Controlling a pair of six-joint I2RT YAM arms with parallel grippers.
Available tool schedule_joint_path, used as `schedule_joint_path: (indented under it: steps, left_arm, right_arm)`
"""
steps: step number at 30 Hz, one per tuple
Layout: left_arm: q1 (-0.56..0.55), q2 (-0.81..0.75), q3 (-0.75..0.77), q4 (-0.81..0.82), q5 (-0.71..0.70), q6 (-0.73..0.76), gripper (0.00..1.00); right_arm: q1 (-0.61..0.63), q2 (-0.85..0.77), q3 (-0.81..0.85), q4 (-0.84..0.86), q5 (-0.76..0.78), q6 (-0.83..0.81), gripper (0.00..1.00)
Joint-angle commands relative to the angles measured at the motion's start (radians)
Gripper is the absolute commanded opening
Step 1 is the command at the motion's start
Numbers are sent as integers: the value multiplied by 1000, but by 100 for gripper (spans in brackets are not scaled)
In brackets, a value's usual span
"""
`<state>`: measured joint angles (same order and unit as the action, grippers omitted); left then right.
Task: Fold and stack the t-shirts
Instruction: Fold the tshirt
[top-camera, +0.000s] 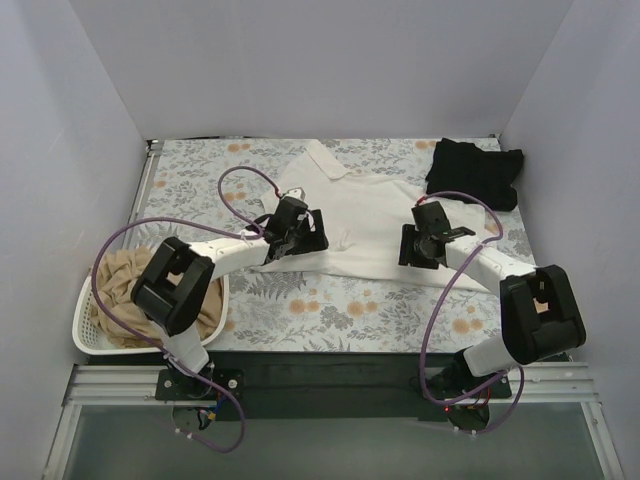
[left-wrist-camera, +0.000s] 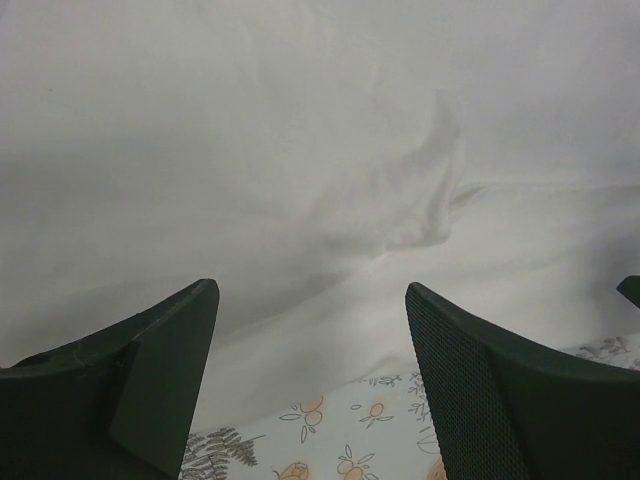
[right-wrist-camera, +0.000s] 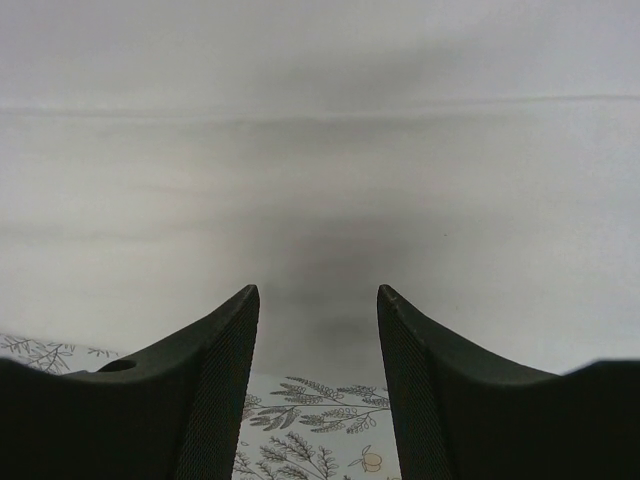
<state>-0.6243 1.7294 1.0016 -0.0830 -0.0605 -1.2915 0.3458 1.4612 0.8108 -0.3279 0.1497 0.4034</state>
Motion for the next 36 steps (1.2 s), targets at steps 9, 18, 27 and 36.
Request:
schedule_joint_path:
  steps: [9,18,27,36]
  left_arm:
    - [5,-63,-208,72,-62,-19,74]
    - [5,-263,-421,40,-68,-114,74]
    - [-29,-488,-492,-41,-48,-157,74]
    - [-31,-473,-272,-133,-87,-71,76]
  right_arm:
    - [-8,-65,-150,-20,-96,141,53]
    - [-7,-306,-301,-94,-141,209,53]
    - [-7,-495,-315,-204,-156,216,53]
    - [-13,-461,-148,-264,-24,164,56]
